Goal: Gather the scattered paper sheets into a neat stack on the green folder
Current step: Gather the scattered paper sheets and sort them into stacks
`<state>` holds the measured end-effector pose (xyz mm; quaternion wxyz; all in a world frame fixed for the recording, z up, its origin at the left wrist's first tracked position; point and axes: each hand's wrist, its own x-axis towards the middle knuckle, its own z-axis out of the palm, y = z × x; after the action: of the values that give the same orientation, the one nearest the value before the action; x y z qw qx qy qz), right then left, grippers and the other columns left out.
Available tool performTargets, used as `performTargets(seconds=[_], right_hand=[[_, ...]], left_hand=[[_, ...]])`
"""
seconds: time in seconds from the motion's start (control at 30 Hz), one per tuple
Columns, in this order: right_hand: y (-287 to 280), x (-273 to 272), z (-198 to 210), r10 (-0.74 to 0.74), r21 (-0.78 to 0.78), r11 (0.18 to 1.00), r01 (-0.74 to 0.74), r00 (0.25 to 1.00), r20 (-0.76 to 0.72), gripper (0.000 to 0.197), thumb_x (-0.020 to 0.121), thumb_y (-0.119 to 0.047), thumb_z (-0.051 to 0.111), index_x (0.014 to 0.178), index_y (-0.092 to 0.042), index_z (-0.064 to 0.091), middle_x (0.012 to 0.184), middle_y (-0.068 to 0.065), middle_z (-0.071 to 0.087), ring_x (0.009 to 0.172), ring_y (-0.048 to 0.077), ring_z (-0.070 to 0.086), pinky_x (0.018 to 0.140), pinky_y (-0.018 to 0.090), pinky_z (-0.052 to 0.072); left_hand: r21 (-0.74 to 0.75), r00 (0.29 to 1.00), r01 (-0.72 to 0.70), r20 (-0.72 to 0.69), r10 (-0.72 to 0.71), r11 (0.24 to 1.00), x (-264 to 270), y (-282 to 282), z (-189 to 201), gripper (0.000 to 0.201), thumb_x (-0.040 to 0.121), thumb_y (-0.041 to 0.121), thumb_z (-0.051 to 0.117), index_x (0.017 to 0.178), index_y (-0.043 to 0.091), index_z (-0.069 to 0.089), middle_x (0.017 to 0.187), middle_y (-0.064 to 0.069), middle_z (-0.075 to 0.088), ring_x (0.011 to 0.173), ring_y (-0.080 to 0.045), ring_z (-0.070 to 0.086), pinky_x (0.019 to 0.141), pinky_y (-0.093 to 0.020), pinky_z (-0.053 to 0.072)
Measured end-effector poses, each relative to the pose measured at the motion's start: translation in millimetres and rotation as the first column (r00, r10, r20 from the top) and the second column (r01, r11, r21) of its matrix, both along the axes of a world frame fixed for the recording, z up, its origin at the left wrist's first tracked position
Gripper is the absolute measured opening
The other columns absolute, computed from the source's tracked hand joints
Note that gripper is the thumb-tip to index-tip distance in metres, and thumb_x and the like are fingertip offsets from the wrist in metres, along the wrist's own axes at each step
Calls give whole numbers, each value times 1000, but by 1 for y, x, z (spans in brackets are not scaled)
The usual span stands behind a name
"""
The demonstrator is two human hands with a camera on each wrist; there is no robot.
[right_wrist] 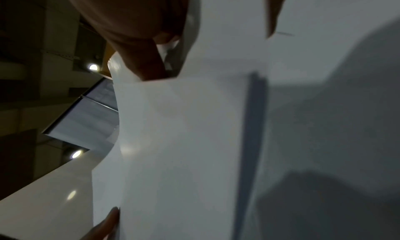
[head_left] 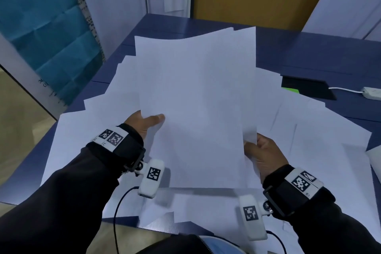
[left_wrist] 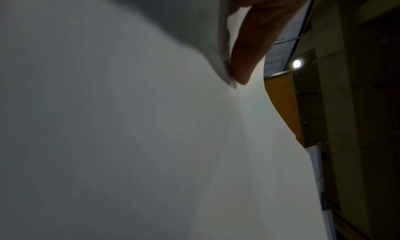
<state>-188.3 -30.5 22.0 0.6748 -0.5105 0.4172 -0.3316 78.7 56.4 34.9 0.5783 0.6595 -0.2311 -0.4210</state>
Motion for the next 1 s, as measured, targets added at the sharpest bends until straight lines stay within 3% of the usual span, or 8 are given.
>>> performTargets(seconds=[0.07, 0.13, 0.23, 0.33, 0.43, 0.6, 0.73, 1.0], right_hand=[[-4, 1, 3, -12, 62, 998, 10, 999, 40, 12, 69, -9, 69, 78, -14, 76, 85, 6, 74, 91, 33, 65, 87, 40, 51], [-8, 0, 5, -48, 162, 986, 31, 994, 102, 46, 50, -38, 83, 90, -17, 76, 100, 7, 73, 104, 32, 64, 97, 45, 47], [-14, -1, 17, -54, 195, 981, -8, 947, 315, 57, 45, -55, 82, 90, -22, 77, 98, 4, 74, 92, 20, 70, 81, 39, 57], [-14, 0, 31, -25, -129, 991, 31, 999, 48, 13, 71, -27, 77, 74, -16, 73, 71, -8, 73, 71, 9, 69, 65, 23, 55], [-19, -2, 26, -63, -267, 963, 33, 992, -107, 11, 80, -7, 69, 75, -17, 69, 67, -10, 72, 67, 8, 69, 63, 17, 52], [-9, -3, 17, -90, -228, 970, 88, 996, 1, 19, 68, 2, 76, 67, -17, 70, 64, -12, 71, 65, 1, 67, 65, 15, 50], [-10, 2, 21, -119, -273, 954, 126, 992, 41, 32, 72, 12, 70, 72, -21, 71, 71, -11, 72, 71, 6, 68, 74, 21, 54], [-23, 6, 13, -175, -281, 944, 171, 984, 9, 17, 73, 7, 70, 83, -6, 64, 66, -8, 69, 64, 9, 65, 71, 21, 54]], left_hand=[[-26, 1000, 6, 8, -6, 1000, -4, -4, 4, 15, 74, 16, 73, 82, 17, 61, 71, 10, 67, 76, -12, 59, 80, -27, 43], [-85, 1000, 0, 14, 1, 996, -12, -9, 10, 16, 79, 12, 71, 75, 17, 57, 54, 16, 63, 67, -12, 57, 72, -24, 43], [-175, 995, -44, 77, 58, 984, -23, -14, 19, 15, 86, 5, 62, 81, 19, 60, 66, 12, 66, 71, -12, 61, 80, -28, 48], [-263, 995, -27, 85, 51, 964, -31, -17, 26, 17, 83, 4, 65, 87, 20, 63, 78, 9, 69, 78, -13, 65, 87, -33, 50], [-324, 996, 7, 83, 21, 946, -34, -18, 24, 22, 67, 13, 74, 87, 20, 65, 73, 13, 73, 73, -5, 68, 77, -25, 54], [-264, 1000, 5, 28, 2, 965, -40, -10, 6, 29, 37, 27, 76, 64, 19, 74, 65, 9, 72, 66, -5, 69, 69, -18, 55], [-265, 998, -53, 20, 60, 963, -45, -17, 8, 22, 40, 5, 69, 49, 24, 72, 52, 10, 67, 53, -2, 64, 62, -15, 53], [-218, 996, -91, -9, 91, 972, -53, -19, 9, 15, 44, -1, 57, 50, 12, 60, 42, 9, 60, 42, 0, 57, 53, -14, 50]])
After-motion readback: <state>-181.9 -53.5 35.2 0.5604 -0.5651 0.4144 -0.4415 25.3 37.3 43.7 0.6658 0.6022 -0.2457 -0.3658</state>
